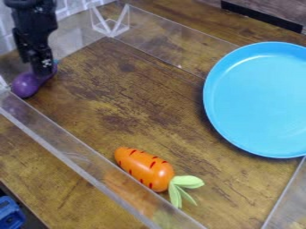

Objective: Put the purple eggplant on the blue tray

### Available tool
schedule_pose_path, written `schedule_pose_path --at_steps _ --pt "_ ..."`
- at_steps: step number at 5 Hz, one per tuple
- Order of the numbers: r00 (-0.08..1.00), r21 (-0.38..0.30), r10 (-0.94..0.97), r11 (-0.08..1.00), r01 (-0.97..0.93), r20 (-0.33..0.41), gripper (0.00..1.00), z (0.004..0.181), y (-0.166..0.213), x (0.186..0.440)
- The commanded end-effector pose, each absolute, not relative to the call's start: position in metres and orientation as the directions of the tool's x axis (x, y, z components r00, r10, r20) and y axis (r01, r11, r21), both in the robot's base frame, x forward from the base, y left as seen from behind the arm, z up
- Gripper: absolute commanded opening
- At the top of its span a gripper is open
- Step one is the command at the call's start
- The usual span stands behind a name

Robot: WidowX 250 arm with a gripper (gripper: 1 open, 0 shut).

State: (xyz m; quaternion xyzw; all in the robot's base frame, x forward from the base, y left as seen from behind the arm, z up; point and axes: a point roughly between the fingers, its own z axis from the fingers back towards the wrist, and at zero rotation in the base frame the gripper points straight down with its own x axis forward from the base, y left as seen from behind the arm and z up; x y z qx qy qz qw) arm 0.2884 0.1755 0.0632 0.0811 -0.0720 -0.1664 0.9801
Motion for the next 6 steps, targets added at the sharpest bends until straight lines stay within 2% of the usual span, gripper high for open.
schedule_pose_path --at_steps 1,2,5,6 --pt "0.923 0.225 -0.353 0.922 0.316 0.152 1.00 0.077 0.197 0.287" --pt "0.911 0.219 -0.379 0.914 0.340 0.165 1.00 0.074 0.199 0.282" --pt "0.874 0.209 -0.447 0.888 0.409 0.190 1.00 0.028 0.190 0.276" --pt "0.884 0.222 -0.418 0.901 0.373 0.211 1.00 0.024 0.194 0.277"
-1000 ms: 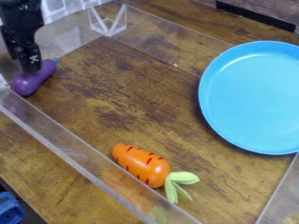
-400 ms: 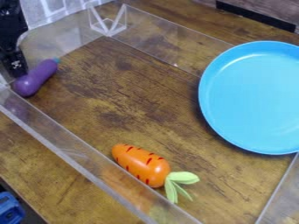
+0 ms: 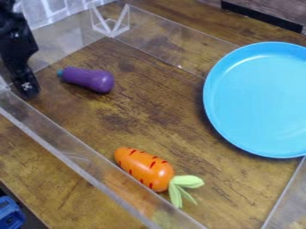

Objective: Put the purple eggplant on the blue tray

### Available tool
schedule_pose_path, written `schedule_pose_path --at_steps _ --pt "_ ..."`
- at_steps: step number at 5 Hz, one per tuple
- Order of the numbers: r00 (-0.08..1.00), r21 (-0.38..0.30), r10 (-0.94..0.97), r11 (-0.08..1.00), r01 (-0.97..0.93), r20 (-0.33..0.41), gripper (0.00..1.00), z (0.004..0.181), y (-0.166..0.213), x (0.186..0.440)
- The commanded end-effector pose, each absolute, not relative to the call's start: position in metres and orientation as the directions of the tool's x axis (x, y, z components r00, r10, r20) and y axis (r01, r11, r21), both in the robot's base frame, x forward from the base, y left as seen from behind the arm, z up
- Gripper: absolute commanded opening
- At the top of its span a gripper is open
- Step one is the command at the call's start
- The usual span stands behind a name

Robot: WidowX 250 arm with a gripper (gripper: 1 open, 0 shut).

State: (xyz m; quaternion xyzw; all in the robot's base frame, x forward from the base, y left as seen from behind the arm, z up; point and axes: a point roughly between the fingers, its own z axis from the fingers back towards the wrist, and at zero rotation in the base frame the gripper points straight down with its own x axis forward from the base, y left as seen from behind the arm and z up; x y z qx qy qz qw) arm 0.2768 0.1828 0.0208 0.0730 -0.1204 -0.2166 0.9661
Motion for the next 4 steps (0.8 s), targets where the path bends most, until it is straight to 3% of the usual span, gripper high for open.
schedule_pose_path --at_steps 1,4 --pt "0.889 0.224 -0.401 0.908 0.354 0.220 1.00 0.022 0.197 0.278" --pt "0.880 0.241 -0.404 0.906 0.348 0.249 1.00 0.017 0.172 0.276"
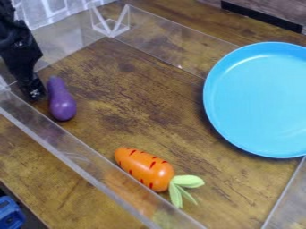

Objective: Put the purple eggplant on the blue tray

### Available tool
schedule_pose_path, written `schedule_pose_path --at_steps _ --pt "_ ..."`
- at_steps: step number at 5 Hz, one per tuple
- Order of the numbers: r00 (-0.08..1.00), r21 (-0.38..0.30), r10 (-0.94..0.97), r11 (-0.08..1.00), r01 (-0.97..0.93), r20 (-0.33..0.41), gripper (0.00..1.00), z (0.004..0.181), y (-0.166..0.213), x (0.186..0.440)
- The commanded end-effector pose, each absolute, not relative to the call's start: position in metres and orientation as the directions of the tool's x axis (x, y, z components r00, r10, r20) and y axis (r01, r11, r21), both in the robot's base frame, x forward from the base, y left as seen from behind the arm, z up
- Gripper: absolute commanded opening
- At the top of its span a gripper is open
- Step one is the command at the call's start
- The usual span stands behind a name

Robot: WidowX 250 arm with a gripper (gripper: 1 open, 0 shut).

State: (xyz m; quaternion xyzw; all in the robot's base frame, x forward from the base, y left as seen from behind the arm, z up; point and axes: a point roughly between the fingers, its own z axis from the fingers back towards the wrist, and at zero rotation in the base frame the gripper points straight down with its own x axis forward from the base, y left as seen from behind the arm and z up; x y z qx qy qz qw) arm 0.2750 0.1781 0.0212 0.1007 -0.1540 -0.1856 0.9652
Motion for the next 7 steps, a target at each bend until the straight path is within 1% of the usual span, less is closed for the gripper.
schedule_pose_path --at_steps 1,2,4,5,7 --pt "0.875 0.237 -0.406 0.907 0.349 0.265 0.00 0.021 0.165 0.282" --pt "0.869 0.234 -0.407 0.907 0.350 0.280 0.00 0.025 0.158 0.287" --pt "0.893 0.225 -0.326 0.938 0.264 0.311 0.00 0.033 0.151 0.296" --pt "0.891 0.223 -0.311 0.943 0.246 0.331 1.00 0.029 0.141 0.300" --pt "0.895 0.208 -0.256 0.959 0.190 0.364 1.00 0.024 0.114 0.313"
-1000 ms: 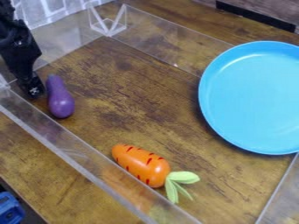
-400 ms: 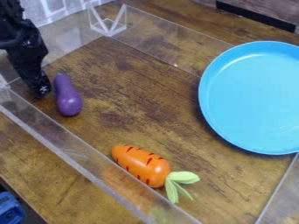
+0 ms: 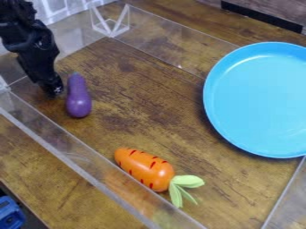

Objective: Put the purple eggplant on the blue tray

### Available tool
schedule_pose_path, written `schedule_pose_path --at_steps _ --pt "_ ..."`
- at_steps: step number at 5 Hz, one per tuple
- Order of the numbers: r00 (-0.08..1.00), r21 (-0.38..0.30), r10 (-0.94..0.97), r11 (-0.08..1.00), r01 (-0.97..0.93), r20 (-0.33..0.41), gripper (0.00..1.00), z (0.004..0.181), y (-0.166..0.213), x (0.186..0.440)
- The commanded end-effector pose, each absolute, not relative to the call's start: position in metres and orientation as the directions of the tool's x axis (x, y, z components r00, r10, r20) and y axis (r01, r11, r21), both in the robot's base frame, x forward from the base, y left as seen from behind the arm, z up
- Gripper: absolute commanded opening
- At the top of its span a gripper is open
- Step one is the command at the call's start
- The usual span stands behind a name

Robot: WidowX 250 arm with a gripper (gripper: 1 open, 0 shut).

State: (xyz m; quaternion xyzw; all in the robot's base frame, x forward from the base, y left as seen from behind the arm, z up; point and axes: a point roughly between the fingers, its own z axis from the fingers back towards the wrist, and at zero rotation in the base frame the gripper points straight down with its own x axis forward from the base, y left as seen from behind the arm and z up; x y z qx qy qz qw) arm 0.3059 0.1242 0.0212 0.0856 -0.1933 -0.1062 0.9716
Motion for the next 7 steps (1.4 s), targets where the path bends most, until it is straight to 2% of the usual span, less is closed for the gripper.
schedule_pose_path --at_steps 1,2,5,6,7 --pt "0.897 0.199 -0.222 0.968 0.155 0.381 0.00 0.021 0.098 0.321" --pt "0.900 0.185 -0.187 0.975 0.122 0.394 1.00 0.019 0.080 0.328" --pt "0.904 0.169 -0.068 0.986 -0.005 0.421 1.00 0.037 0.058 0.354" --pt "0.907 0.169 -0.026 0.984 -0.050 0.421 1.00 0.039 0.051 0.364" --pt "0.903 0.164 -0.007 0.984 -0.070 0.430 1.00 0.033 0.048 0.371"
